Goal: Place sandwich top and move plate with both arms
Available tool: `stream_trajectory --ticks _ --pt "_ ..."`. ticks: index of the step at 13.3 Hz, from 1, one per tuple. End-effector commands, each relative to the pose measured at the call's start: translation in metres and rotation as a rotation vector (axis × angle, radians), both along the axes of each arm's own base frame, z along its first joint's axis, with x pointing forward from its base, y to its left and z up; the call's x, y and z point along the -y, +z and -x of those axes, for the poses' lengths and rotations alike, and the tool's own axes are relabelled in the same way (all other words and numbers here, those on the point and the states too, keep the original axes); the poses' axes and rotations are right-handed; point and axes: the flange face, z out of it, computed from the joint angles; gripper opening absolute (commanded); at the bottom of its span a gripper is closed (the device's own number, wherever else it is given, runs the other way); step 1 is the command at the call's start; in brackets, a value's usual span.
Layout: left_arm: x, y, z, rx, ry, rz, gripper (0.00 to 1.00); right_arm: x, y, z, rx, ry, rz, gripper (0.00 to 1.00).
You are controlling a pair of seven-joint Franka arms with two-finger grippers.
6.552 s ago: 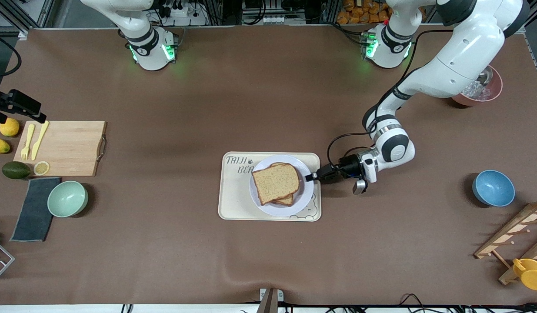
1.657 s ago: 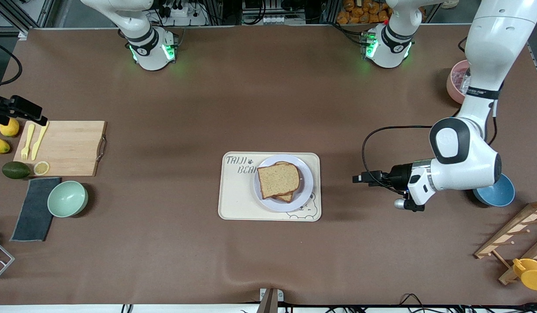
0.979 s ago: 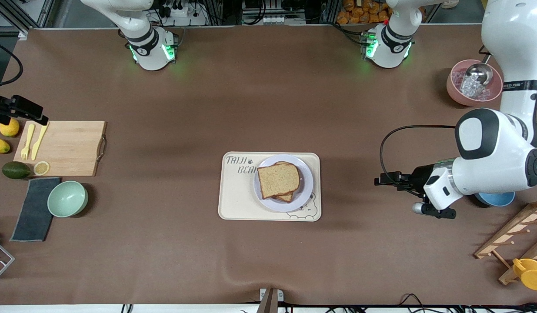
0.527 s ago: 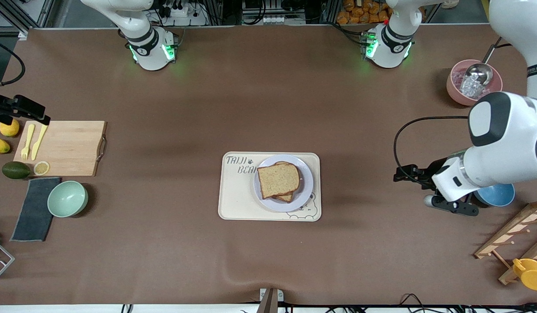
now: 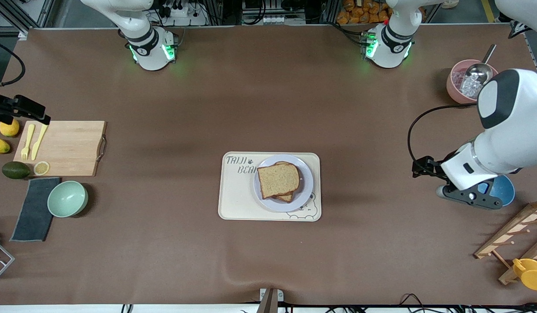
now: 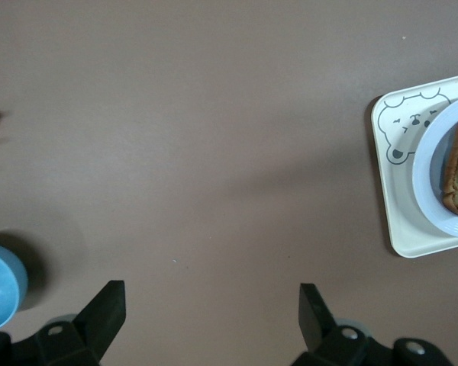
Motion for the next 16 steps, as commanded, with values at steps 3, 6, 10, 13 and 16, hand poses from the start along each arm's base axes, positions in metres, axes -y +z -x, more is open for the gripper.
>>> stream_trajectory --ticks 3,6,10,13,16 --pt "0.0 0.046 0.031 -0.034 0.004 -0.059 1.0 -0.002 -0.002 0.004 -0.009 -0.013 -0.011 1.0" --pt "0.005 0.087 0.056 -0.025 0.0 -0.082 1.0 -0.001 -0.004 0.004 -0.014 -0.015 -0.011 1.0" --pt "-0.002 0.13 0.081 0.024 0.026 -0.094 1.0 -0.002 -0.005 0.003 -0.01 -0.013 -0.011 1.0" --pt "0.009 0.143 0.102 -0.014 0.055 -0.126 1.0 -0.002 -0.006 0.002 -0.009 -0.013 -0.011 1.0" --pt "-0.013 0.153 0.109 -0.027 0.099 -0.1 1.0 -0.001 -0.008 0.003 -0.014 -0.015 -0.011 1.0"
